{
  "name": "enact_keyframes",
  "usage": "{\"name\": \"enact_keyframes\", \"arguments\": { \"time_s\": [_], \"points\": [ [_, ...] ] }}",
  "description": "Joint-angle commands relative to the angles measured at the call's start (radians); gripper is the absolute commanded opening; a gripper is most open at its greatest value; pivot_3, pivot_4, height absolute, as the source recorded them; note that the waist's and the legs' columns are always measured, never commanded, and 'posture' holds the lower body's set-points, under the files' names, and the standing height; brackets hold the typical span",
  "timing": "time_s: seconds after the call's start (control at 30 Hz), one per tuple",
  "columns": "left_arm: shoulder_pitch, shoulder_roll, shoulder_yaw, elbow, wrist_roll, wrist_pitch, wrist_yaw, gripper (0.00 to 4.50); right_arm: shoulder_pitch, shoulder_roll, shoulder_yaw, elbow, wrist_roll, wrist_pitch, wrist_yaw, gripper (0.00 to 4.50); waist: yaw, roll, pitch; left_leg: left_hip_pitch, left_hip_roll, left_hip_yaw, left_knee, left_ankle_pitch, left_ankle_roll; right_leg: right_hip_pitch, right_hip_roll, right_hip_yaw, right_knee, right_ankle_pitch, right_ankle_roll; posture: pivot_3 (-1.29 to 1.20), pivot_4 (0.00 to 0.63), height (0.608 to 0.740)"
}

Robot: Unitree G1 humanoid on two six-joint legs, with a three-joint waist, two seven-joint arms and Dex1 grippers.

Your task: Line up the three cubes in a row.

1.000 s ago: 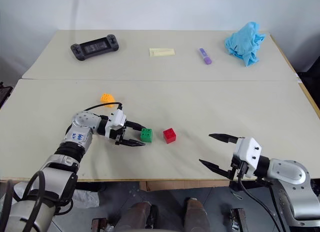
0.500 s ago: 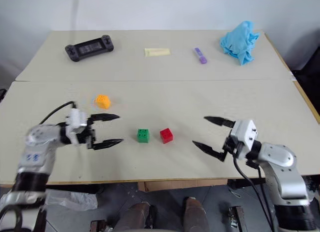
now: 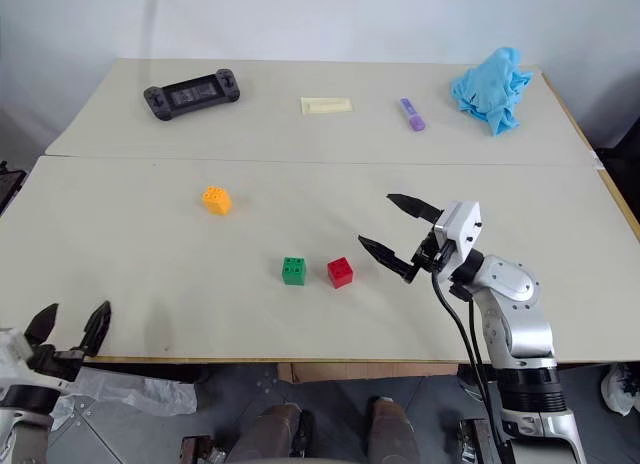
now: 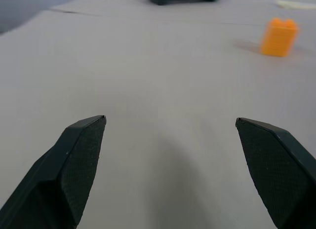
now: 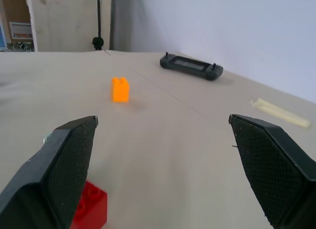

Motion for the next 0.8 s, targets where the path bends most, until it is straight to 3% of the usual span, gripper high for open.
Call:
{"name": "enact_keyframes", "arguments": {
  "time_s": [0.03, 0.37, 0.5, 0.8],
  "points": [
    [-0.024, 0.02, -0.014, -0.049, -0.053, 0.006, 0.008, 4.47, -0.018, 0.011, 0.0, -0.019, 0.017, -0.012, 0.0, 4.5, -0.001, 0.0, 0.0, 0.0, 0.0, 0.0, 0.0, 0.0, 0.0, 0.0, 0.0, 0.0, 0.0, 0.0, 0.0, 0.0, 0.15, 0.74],
    [-0.371, 0.139, -0.23, -0.024, 0.039, 0.179, 0.162, 4.47, -0.014, -0.002, 0.032, -0.048, 0.005, -0.005, 0.026, 4.5, -0.007, 0.0, 0.0, 0.0, -0.001, 0.001, 0.0, 0.0, -0.001, -0.003, 0.001, -0.001, 0.008, 0.0, -0.001, 0.0, 0.15, 0.74],
    [-0.57, 0.158, -0.388, 0.092, 0.088, 0.232, 0.118, 4.47, -0.006, 0.004, 0.051, -0.087, 0.0, 0.003, 0.013, 4.5, -0.006, 0.0, 0.0, 0.0, -0.001, 0.001, 0.0, 0.0, -0.001, -0.003, 0.002, -0.008, 0.009, 0.0, -0.001, 0.0, 0.15, 0.74],
    [-0.777, 0.165, -0.45, 0.381, 0.175, 0.22, 0.146, 4.47, 0.021, 0.002, 0.058, -0.132, -0.014, 0.013, -0.034, 4.5, -0.025, 0.0, 0.0, -0.001, -0.001, 0.001, 0.0, 0.001, -0.002, -0.004, 0.004, -0.01, 0.009, 0.0, -0.001, 0.0, 0.15, 0.74]
  ]
}}
